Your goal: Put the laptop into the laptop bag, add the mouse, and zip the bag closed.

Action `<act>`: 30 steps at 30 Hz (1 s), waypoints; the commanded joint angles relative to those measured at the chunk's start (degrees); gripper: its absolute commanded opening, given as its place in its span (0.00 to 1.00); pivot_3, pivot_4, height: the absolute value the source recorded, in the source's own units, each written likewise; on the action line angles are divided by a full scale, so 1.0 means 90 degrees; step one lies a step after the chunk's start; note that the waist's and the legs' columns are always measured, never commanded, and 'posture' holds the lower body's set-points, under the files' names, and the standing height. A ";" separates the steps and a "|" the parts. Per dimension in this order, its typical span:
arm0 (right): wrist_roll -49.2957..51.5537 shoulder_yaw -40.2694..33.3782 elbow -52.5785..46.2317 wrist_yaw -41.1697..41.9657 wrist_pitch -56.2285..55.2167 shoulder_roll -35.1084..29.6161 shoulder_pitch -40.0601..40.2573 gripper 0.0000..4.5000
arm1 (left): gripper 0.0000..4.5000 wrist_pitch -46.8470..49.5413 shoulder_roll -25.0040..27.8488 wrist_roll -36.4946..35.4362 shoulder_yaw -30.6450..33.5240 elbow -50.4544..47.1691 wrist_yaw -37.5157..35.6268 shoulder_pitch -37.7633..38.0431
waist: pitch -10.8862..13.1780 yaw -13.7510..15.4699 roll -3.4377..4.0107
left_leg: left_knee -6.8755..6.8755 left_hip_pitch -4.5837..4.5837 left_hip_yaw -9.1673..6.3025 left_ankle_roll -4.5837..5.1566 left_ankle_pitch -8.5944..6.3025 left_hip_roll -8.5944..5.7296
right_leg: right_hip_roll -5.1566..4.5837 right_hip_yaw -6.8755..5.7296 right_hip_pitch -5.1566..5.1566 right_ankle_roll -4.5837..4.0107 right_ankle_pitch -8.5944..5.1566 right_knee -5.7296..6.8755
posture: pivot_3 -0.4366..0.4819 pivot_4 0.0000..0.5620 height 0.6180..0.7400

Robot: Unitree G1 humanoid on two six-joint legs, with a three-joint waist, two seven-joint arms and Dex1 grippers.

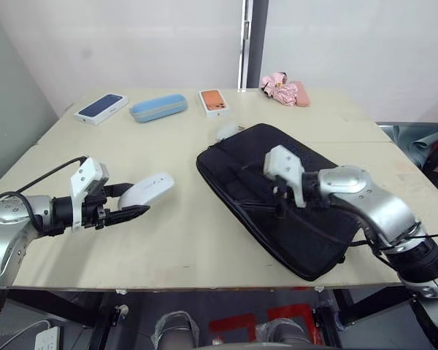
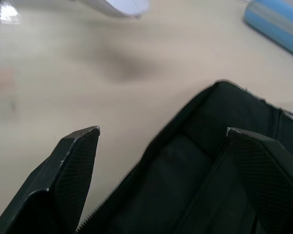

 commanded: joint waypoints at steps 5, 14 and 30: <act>-0.0805 0.0492 0.0415 -0.0192 -0.0133 0.0554 0.0013 0.97 | 0.64 -0.0093 0.0094 -0.0015 0.0113 -0.0395 0.0037 0.0126 | 0.0001 0.0008 0.0001 | -0.0002 0.0000 0.0000 -0.0002 0.0000 0.0001 | 0.0002 0.0000 0.0000 0.0000 0.0000 -0.0001 | 0.48 0.27 1.00; -0.1189 0.0533 0.0749 -0.0058 -0.0063 0.0750 0.0001 0.72 | 0.64 0.0003 0.0037 -0.0089 0.0220 -0.0690 0.0228 0.0444 | 0.0001 -0.0021 0.0002 | -0.0002 0.0003 0.0000 -0.0003 -0.0001 0.0002 | 0.0002 0.0003 0.0001 0.0000 0.0000 0.0001 | 0.48 0.27 1.00; -0.1181 0.0301 0.1192 0.0081 0.0068 0.0969 -0.0131 0.02 | 0.64 0.0140 -0.0021 -0.0262 0.0403 -0.1056 0.0549 0.0759 | 0.0000 -0.0054 0.0000 | 0.0003 0.0009 0.0002 -0.0003 -0.0001 0.0001 | 0.0002 0.0008 0.0004 -0.0001 0.0001 0.0008 | 0.48 0.27 1.00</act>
